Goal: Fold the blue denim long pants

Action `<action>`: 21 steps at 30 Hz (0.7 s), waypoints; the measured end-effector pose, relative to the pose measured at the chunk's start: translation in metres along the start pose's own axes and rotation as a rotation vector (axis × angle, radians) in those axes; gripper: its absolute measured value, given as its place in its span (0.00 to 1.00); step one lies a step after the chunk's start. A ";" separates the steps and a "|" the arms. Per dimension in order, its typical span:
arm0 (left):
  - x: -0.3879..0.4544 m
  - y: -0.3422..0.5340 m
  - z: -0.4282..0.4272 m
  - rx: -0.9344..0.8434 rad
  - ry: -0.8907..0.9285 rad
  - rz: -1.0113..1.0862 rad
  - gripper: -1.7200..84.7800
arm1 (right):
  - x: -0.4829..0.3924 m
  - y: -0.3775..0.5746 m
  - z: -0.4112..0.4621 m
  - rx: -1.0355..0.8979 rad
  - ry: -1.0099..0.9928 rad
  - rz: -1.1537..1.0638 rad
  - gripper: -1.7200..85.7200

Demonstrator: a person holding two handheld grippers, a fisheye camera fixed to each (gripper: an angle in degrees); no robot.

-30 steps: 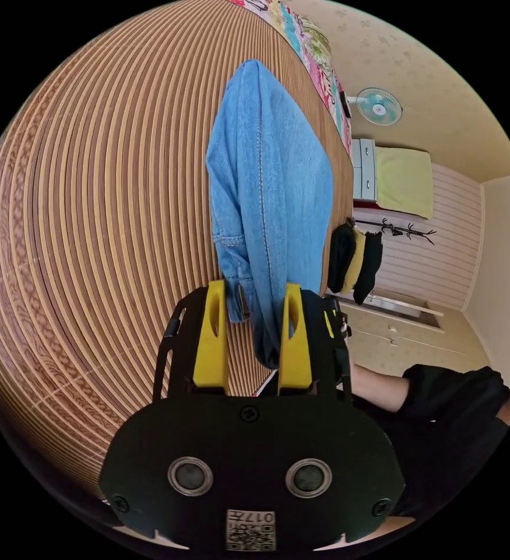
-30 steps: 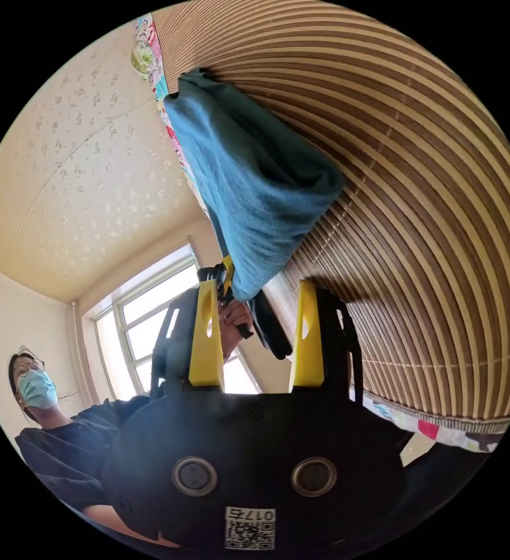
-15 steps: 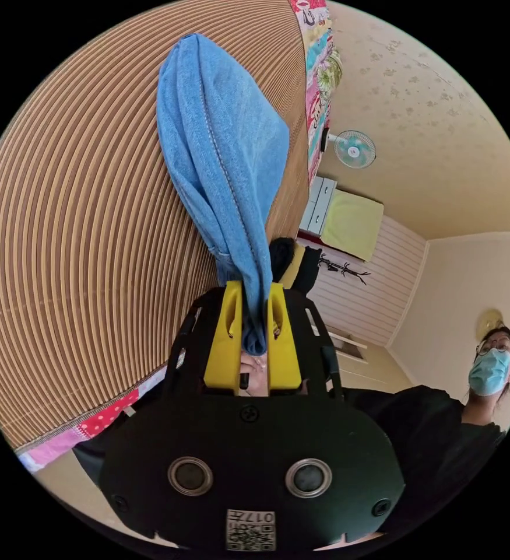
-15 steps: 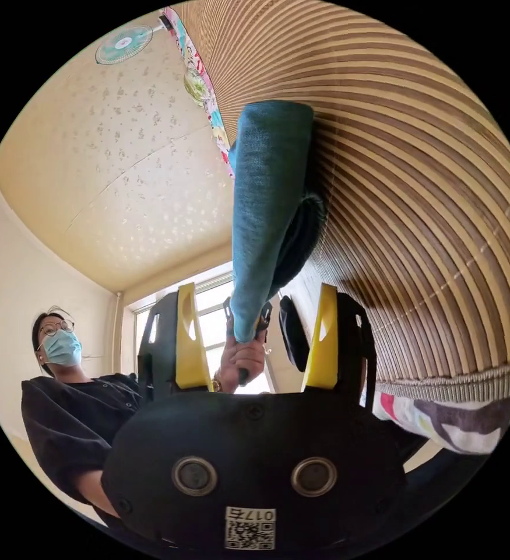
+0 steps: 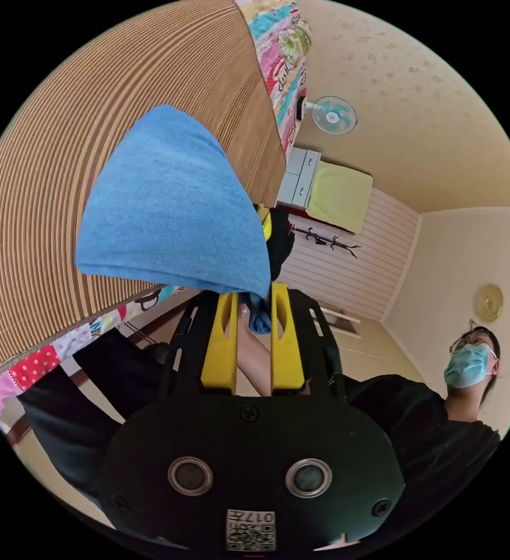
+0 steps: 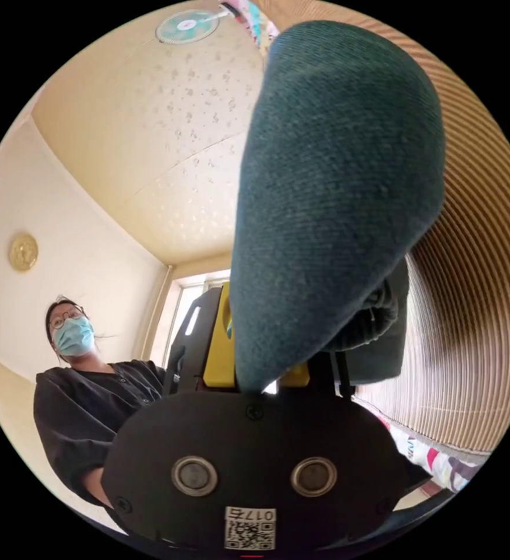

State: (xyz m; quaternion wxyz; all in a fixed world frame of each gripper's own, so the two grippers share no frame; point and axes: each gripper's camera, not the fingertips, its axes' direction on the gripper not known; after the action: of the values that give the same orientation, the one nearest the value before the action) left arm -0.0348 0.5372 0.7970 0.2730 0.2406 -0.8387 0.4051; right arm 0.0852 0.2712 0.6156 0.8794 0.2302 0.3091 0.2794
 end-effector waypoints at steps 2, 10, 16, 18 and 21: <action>0.025 0.006 0.016 -0.012 0.073 0.027 0.14 | -0.054 -0.021 -0.018 -0.016 -0.010 -0.093 0.10; 0.116 0.037 0.079 0.003 0.043 0.113 0.12 | -0.296 -0.080 -0.142 -0.002 0.100 -0.516 0.12; 0.131 0.058 0.106 0.048 -0.018 0.071 0.12 | -0.310 -0.069 -0.291 0.285 0.361 -0.368 0.12; 0.134 0.067 0.112 0.059 -0.045 0.047 0.12 | -0.281 -0.039 -0.348 0.495 0.492 -0.135 0.11; 0.141 0.081 0.119 0.078 -0.115 0.019 0.12 | -0.267 0.000 -0.392 0.708 0.426 0.019 0.11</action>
State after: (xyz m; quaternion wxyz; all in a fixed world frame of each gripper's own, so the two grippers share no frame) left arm -0.2208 0.4601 0.7823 0.2111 0.2659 -0.8387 0.4258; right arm -0.3526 0.1927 0.4511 0.6595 0.4584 0.5592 0.2052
